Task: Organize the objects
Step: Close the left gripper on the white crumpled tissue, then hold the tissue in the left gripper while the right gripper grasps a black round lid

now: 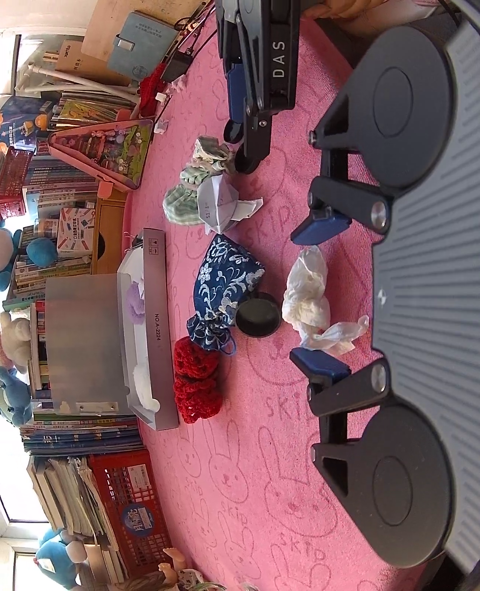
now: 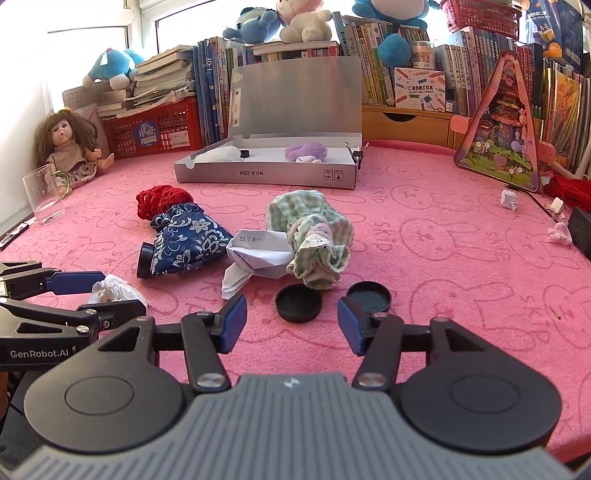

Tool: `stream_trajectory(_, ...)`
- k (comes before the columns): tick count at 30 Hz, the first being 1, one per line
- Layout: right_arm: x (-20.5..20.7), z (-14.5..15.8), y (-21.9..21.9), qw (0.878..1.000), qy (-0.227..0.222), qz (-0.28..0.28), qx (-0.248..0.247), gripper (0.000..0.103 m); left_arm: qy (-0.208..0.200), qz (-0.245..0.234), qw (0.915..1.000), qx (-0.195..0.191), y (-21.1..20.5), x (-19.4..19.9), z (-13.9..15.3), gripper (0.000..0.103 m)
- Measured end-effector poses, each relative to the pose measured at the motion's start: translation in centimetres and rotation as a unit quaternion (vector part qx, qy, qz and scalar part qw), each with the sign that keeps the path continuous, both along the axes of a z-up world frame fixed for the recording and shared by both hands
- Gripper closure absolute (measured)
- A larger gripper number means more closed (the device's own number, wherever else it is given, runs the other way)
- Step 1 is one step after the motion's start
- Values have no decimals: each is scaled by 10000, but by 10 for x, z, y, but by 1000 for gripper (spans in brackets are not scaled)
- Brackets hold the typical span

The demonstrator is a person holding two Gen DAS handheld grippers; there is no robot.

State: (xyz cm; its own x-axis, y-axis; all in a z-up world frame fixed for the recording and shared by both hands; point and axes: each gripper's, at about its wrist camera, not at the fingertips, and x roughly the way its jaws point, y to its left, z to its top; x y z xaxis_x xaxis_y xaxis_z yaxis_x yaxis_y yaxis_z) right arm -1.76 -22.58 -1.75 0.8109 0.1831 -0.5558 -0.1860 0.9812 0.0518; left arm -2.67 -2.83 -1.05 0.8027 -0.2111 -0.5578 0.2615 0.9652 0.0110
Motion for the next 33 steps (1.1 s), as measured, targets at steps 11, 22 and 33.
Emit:
stream_trajectory(11,14,-9,7,9992,7,-314,-240,58,27,89,9997,224,-6,2,-8,34)
stream_trajectory(22,20,-14,10,9985,-124,-515,-151,46,94,211,9997,40,-3,7,-9,28)
stream_trajectory(33,9,-13,24,9992,-190,-317,-157,64,66,347,9993,-75,0,8,-7,39)
